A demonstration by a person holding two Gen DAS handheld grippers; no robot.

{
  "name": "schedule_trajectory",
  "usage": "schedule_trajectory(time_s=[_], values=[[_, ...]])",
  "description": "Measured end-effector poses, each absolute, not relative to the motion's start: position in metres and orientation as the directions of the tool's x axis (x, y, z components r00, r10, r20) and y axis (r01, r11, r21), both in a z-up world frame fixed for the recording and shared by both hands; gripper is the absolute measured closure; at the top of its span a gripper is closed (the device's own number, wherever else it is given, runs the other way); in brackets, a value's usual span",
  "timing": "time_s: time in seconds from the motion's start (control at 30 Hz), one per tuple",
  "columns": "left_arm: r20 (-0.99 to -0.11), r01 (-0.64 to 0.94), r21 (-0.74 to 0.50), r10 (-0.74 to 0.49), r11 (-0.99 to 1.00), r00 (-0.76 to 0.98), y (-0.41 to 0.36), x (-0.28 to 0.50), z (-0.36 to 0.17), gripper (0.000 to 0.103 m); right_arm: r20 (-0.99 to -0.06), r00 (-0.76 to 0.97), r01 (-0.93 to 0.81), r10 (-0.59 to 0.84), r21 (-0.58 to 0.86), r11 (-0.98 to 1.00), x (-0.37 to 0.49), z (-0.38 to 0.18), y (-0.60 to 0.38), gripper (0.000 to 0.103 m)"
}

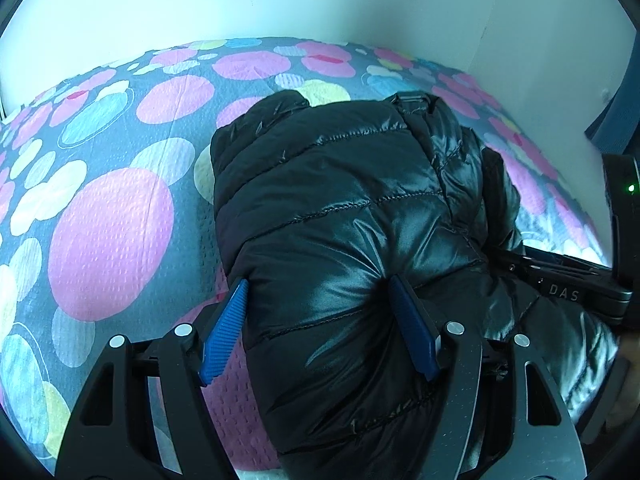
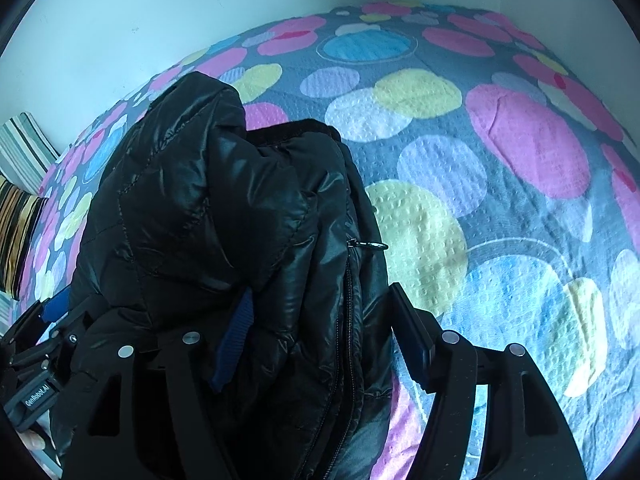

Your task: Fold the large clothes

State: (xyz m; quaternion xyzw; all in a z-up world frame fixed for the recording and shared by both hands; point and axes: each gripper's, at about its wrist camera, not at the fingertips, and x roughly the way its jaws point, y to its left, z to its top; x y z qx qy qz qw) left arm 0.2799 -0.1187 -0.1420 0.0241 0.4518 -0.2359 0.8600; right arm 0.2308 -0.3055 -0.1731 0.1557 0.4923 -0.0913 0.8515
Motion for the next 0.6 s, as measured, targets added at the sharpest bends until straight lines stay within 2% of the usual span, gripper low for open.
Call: schedule_trajectory(time_s=[0.17,0.33,0.37,0.4,0.5,0.6], values=[[-0.762,0.426,-0.168,-0.391,0.889,0.516,-0.102,0.279,-0.123,0.032,-0.852,0.523,0.291,-0.029,0.146,0.946,0.224,-0.153,-0.301,0.038],[-0.737,0.352,-0.219,-0.391,0.91,0.551,-0.073,0.298,-0.11,0.032,-0.799,0.598,0.284,-0.063,0.139,0.949,0.216,-0.107,-0.302,0.038],[-0.739,0.34,-0.222,-0.386,0.914,0.553,-0.07,0.302,-0.11,0.032,-0.788,0.611,0.288,-0.07,0.14,0.947,0.218,-0.1,-0.303,0.043],[-0.743,0.328,-0.224,-0.379,0.918,0.552,-0.069,0.308,-0.111,0.032,-0.777,0.625,0.291,-0.077,0.14,0.946,0.22,-0.091,-0.304,0.056],[-0.751,0.315,-0.253,-0.391,0.915,0.532,-0.072,0.321,-0.117,0.034,-0.772,0.634,0.263,-0.053,0.151,0.953,0.237,-0.082,-0.302,0.074],[-0.769,0.323,-0.254,-0.393,0.912,0.505,-0.082,0.327,-0.128,0.034,-0.786,0.617,0.226,-0.019,0.154,0.962,0.258,-0.089,-0.299,0.078]])
